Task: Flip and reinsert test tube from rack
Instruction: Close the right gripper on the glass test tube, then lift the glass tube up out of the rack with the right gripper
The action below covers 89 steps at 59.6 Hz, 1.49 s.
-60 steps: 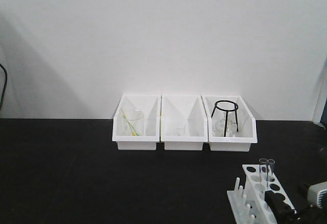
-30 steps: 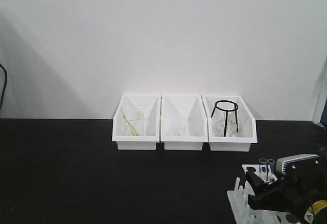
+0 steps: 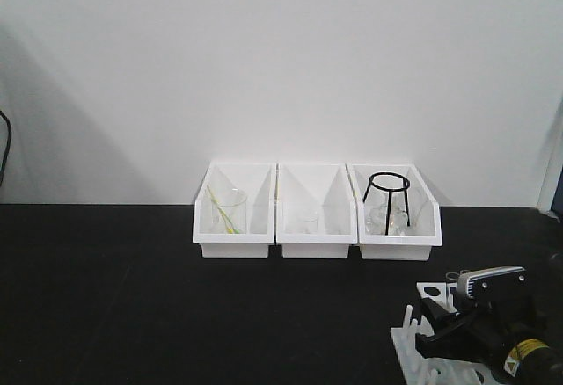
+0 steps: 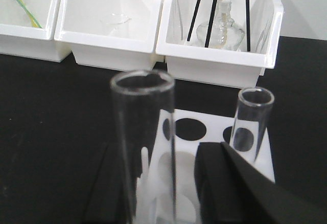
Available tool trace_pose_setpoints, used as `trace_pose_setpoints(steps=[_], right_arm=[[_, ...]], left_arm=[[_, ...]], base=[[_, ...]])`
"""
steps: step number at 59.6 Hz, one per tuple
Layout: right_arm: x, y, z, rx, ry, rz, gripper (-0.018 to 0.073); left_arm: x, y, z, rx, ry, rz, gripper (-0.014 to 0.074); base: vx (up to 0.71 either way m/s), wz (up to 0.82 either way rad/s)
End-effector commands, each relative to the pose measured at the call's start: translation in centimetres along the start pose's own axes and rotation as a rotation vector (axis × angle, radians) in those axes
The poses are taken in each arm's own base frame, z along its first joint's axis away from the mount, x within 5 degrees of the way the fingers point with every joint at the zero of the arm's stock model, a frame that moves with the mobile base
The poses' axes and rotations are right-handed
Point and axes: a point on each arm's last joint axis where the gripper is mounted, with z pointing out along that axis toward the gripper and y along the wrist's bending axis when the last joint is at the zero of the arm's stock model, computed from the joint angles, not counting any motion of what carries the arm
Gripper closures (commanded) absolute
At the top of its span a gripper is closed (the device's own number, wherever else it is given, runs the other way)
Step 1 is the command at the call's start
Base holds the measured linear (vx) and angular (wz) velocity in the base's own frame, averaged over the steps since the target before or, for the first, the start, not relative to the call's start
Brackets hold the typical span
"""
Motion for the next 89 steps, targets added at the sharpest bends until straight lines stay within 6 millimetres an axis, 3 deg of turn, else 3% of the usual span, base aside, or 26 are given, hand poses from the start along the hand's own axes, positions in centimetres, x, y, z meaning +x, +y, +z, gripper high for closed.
trace_pose_setpoints(steps=[1, 17, 28, 48, 66, 73, 89], right_arm=[[-2.7, -0.2, -0.3, 0.002, -0.142, -0.011, 0.0302], [-3.4, -0.1, -0.7, 0.001, -0.166, -0.017, 0.0575], [-6.1, 0.0, -2.4, 0.008, -0.246, -0.035, 0.0572], [-11.7, 0.2, -7.4, 0.051, -0.328, -0.04, 0.0569], [-14.5, 0.2, -9.2, 0.08, -0.352, -0.053, 0.0568], [-14.4, 0.5, -9.1, 0.071, -0.299, -0.229, 0.0568], [-14.2, 1.1, -8.8, 0.021, -0.144, -0.845, 0.0568]], left_arm=[[-0.8, -0.2, -0.1, 0.023, -0.097, -0.002, 0.0603], [-0.8, -0.2, -0.1, 0.023, -0.097, -0.002, 0.0603], [-0.8, -0.2, -0.1, 0.023, -0.097, -0.002, 0.0603], [-0.8, -0.2, -0.1, 0.023, -0.097, -0.002, 0.0603], [-0.8, -0.2, -0.1, 0.023, -0.097, -0.002, 0.0603], [-0.8, -0.2, -0.1, 0.023, -0.097, -0.002, 0.0603], [-0.8, -0.2, -0.1, 0.023, -0.097, -0.002, 0.0603]], base=[[0.0, 0.0], [0.0, 0.0], [0.0, 0.0], [0.0, 0.0], [0.0, 0.0], [0.0, 0.0], [0.0, 0.0]])
